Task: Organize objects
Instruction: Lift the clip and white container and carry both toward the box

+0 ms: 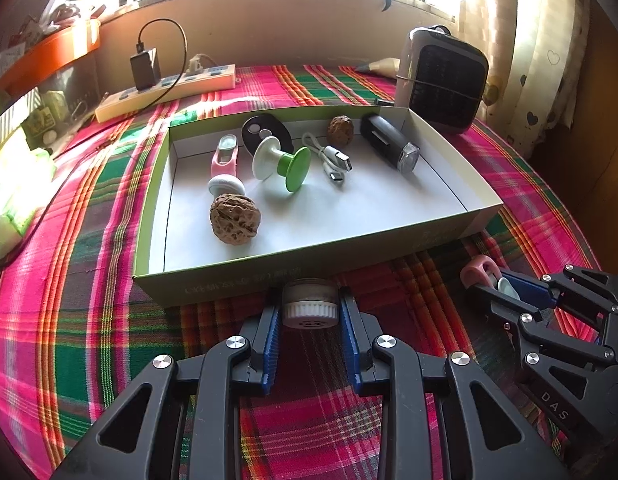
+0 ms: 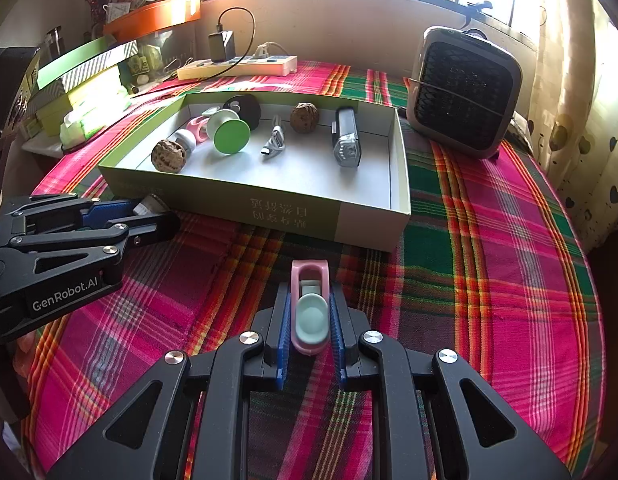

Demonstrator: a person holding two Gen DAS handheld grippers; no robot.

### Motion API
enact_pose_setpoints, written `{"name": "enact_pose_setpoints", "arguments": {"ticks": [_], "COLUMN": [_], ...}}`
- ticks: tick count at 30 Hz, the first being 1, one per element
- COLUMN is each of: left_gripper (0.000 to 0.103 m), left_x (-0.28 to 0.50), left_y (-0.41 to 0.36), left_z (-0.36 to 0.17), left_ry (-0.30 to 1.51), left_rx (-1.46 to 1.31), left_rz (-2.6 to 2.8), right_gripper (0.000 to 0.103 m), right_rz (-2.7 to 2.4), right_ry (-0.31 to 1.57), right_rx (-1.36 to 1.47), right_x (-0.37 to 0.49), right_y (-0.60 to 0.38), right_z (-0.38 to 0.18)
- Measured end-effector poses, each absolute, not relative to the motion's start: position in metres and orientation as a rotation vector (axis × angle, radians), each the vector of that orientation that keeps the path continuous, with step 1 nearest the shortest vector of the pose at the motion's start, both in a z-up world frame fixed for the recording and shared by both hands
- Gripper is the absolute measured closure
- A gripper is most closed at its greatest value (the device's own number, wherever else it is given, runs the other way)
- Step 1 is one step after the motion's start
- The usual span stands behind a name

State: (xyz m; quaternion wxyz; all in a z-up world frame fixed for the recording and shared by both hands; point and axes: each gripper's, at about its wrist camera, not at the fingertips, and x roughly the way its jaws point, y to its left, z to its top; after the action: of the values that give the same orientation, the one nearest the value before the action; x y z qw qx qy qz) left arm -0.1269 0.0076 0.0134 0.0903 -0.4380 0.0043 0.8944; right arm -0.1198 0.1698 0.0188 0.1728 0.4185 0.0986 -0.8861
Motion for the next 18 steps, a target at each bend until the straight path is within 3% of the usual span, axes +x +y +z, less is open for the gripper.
{"name": "enact_pose_setpoints", "arguments": {"ticks": [18], "left_gripper": [0.078], "left_x": [-0.1179], "left_y": [0.0120], "left_z": [0.0126], "left_ry": [0.048], "left_rx": [-1.267], "left_rz": [2.667], "right_gripper": [0.085], "right_rz": [-2.511], "right_ry": [0.262], "right_rx": [1.190], "right_x": [-0.1205], "right_y": [0.1709], "right_z": [0.0183]}}
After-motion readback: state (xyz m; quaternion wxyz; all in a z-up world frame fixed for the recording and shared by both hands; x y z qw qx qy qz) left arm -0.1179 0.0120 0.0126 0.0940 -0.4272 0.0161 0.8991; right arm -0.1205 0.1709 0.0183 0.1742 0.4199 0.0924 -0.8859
